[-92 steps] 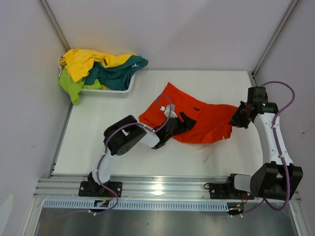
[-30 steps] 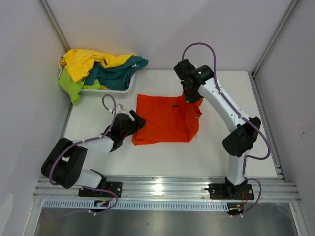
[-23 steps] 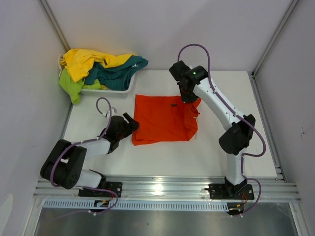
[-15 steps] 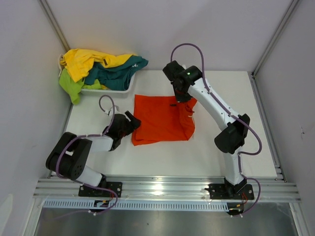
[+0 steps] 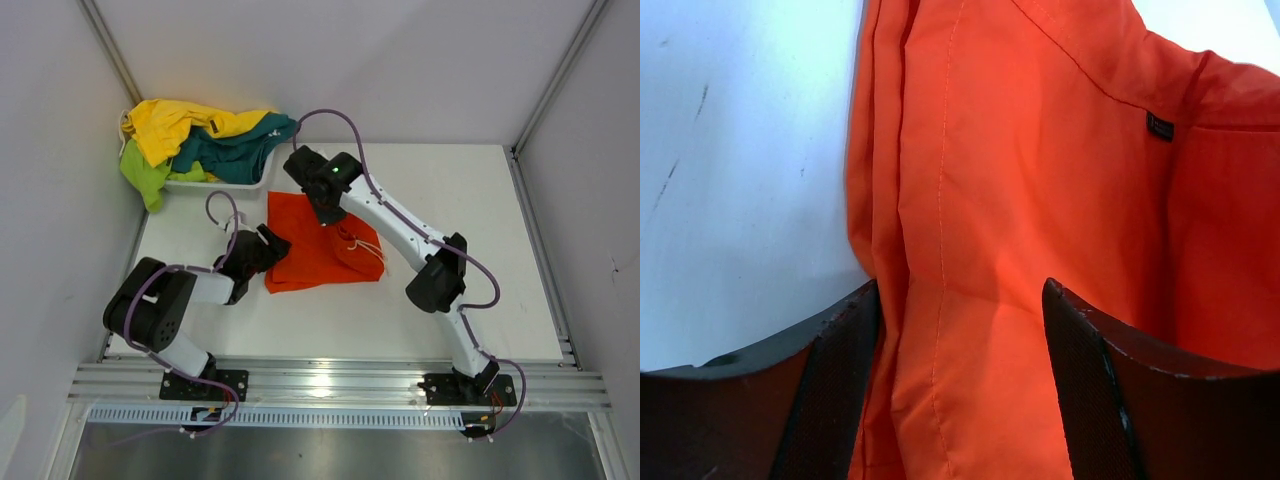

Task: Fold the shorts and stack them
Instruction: Fold the shorts

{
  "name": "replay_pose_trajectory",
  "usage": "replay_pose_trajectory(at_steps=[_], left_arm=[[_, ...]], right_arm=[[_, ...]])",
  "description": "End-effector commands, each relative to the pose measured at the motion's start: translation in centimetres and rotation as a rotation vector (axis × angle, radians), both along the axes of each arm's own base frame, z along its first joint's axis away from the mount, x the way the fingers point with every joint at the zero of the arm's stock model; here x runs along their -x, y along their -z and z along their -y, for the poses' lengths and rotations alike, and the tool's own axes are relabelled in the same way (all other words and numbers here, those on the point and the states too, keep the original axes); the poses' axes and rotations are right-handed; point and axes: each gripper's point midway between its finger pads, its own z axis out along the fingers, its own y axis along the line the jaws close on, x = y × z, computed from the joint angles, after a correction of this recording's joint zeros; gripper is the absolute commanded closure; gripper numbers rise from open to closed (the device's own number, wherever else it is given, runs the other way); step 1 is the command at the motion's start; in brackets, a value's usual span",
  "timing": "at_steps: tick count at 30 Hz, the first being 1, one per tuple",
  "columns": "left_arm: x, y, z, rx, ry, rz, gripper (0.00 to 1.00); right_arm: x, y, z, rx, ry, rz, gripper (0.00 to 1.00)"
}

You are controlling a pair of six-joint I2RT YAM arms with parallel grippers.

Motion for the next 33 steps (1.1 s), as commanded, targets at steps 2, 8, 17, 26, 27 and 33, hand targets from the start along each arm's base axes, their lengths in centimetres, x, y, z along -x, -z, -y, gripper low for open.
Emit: replay_pose_trajectory(at_steps=[2,8,17,26,27,33], left_arm=[[3.0,4.1,-0.4,-0.052,0.033,-0.147,0.31],[3.4,4.6,-0.6,-0.064,0.035,-0.159,0.32],[3.8,5.0,-0.5,-0.076,0.045,-0.168,0.33],[4.4,5.6,-0.5,-0.078,0.055,-0.176,0.34],[4.5,5.8,-0.5,-0.08,0.055,-0.18,0.34],[4.9,6.3,-0.7,-0.082,0.053,-0.19,0.35]], right_arm=[[0.4,-1.7,-2.9,-0.098,-0.077,0.027,0.96],[0.8,0.2,-5.8,-0.141,-0.132,-0.008,0.96],[1.0,2.3,-10.2,-0.188,-0.256,-0.007,0.94],[0.3,4.2,-13.9,-0.268,-0.323,0.009,0.96],[0.4,4.2,-14.0,-0.272,-0.328,0.011,0.96],[0.4,2.8,-15.5,-0.333,-0.364,0.064,0.5]])
